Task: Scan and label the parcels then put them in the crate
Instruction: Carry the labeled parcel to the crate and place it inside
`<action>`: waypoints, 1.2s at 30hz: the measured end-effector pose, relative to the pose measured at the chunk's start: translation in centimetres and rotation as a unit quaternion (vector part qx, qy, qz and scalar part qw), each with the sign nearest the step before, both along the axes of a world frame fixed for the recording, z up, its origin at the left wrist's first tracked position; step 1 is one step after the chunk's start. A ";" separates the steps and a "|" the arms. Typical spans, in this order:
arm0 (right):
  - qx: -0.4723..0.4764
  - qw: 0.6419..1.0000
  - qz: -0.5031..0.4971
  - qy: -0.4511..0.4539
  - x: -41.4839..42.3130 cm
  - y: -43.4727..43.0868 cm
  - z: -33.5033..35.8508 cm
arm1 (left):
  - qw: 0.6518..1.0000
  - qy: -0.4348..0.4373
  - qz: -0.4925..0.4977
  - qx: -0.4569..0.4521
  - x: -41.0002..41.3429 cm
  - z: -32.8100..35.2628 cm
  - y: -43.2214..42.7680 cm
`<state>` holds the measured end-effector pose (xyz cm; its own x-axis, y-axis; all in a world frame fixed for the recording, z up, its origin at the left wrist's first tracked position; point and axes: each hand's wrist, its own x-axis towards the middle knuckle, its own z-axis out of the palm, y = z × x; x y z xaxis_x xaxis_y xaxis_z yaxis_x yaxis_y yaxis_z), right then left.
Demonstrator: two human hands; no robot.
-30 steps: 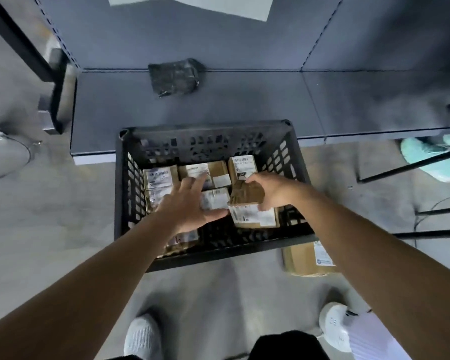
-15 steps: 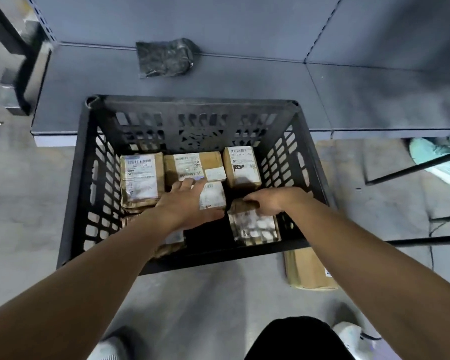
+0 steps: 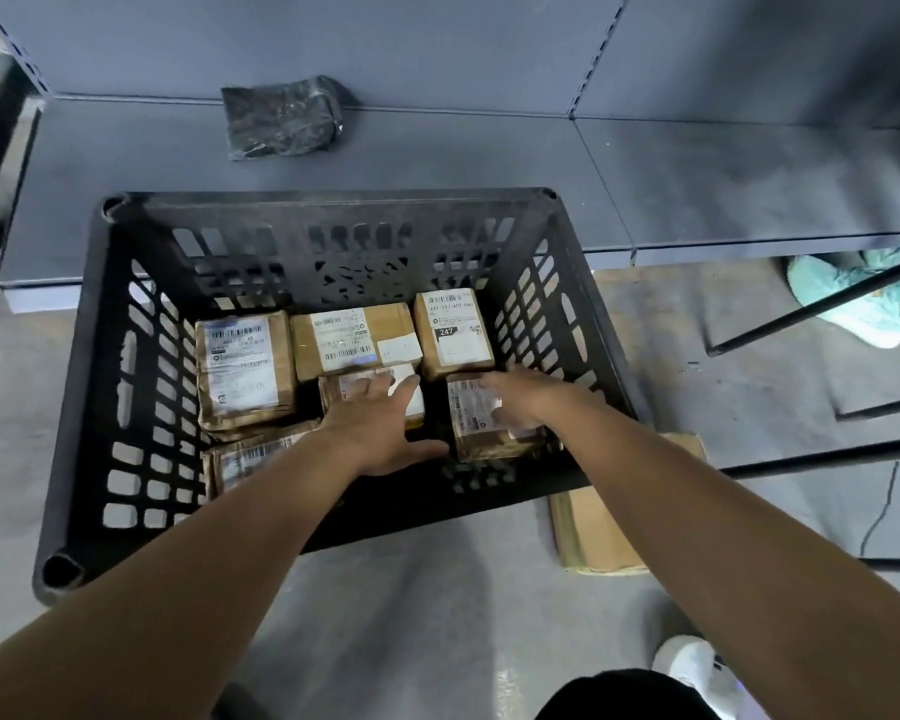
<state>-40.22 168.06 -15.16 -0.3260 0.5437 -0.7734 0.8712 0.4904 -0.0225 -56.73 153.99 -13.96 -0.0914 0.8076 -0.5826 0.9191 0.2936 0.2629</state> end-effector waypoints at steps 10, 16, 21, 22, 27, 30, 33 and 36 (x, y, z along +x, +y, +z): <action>0.026 0.990 -0.058 0.126 0.5 -5.4 16.4 | 0.995 0.065 0.074 0.013 0.4 16.2 -3.3; 0.052 0.976 -0.090 0.193 0.9 -9.9 35.5 | 0.984 0.039 0.172 0.015 0.0 36.1 -8.0; 0.067 0.970 -0.055 0.228 1.5 -15.2 51.6 | 0.966 0.021 0.256 0.038 1.4 52.9 -13.7; 0.072 0.968 -0.045 0.237 1.5 -16.1 54.4 | 0.962 0.024 0.267 0.050 1.6 55.8 -14.8; 0.080 0.959 -0.009 0.272 0.0 -20.1 64.3 | 0.949 0.055 0.295 0.095 1.6 65.9 -20.6; 0.083 0.952 0.032 0.292 -2.7 -22.6 67.7 | 0.934 0.076 0.330 0.112 -0.1 68.8 -24.4; 0.070 0.940 0.057 0.329 -6.8 -25.7 70.4 | 0.914 0.080 0.373 0.137 -3.5 70.9 -28.1; 0.073 0.928 0.086 0.356 -12.2 -29.2 72.4 | 0.892 0.080 0.409 0.173 -7.9 72.6 -32.1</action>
<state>-52.43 138.85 57.28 -0.8173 0.5190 -0.2501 0.5698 0.6636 -0.4848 -64.62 121.89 58.65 -0.7927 0.5614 -0.2375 0.4677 0.8101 0.3536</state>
